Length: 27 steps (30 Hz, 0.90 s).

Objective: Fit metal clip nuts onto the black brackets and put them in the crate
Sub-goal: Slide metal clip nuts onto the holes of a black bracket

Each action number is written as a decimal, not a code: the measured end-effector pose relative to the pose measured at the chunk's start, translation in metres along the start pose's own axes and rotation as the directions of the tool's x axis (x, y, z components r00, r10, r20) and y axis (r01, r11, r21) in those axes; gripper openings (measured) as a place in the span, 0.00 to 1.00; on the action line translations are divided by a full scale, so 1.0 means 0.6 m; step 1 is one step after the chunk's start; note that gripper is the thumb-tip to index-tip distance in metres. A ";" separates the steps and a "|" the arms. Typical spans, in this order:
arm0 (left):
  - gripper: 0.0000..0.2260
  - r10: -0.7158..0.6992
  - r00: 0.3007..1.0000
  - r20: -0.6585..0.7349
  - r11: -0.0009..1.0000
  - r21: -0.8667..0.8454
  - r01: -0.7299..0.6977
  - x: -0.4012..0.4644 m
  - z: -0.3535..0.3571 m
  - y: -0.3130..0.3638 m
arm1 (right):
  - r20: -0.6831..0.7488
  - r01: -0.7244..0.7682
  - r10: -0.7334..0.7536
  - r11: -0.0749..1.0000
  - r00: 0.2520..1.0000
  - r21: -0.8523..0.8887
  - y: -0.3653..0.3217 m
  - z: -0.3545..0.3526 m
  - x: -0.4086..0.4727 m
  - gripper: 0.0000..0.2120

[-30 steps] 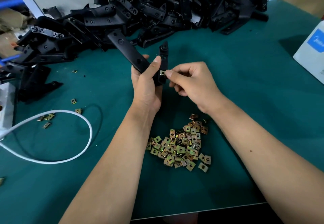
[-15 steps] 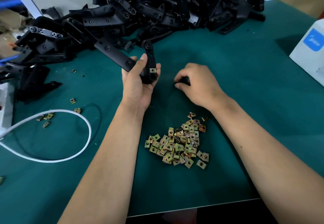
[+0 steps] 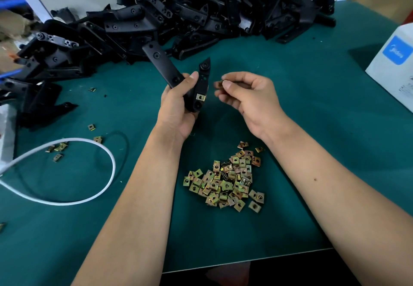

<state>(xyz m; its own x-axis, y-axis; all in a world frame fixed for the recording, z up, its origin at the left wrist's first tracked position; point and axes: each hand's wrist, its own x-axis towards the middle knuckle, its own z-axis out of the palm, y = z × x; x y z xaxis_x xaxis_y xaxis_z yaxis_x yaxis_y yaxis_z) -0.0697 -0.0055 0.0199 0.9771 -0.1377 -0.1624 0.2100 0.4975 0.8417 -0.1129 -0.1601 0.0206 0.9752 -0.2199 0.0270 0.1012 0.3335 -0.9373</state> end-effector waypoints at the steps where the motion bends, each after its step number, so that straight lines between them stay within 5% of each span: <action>1: 0.07 -0.007 1.000 0.012 1.000 0.012 0.007 -0.001 0.000 0.000 | 0.005 -0.024 0.024 0.998 1.000 0.061 -0.001 0.001 0.000 0.05; 7: 0.06 -0.028 0.998 0.056 0.999 0.028 0.026 -0.008 0.007 -0.002 | 0.005 -0.142 0.143 0.979 0.990 0.143 -0.004 0.000 0.000 0.06; 15: 0.05 -0.032 0.995 0.095 0.999 0.000 0.032 -0.011 0.007 -0.002 | 0.027 -0.084 0.081 0.988 0.996 0.131 -0.001 0.004 0.001 0.08; 27: 0.05 -0.036 0.996 0.083 0.999 -0.028 0.039 -0.012 0.008 0.000 | -0.022 0.018 -0.021 0.991 1.000 -0.136 -0.001 0.007 -0.002 0.03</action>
<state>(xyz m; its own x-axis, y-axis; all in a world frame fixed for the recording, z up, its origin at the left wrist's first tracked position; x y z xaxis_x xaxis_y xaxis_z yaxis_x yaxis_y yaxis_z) -0.0767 -0.0087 0.0235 0.9625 -0.2262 -0.1498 0.2487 0.5156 0.8199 -0.1132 -0.1561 0.0228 0.9682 -0.2469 0.0394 0.0912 0.2018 -0.9752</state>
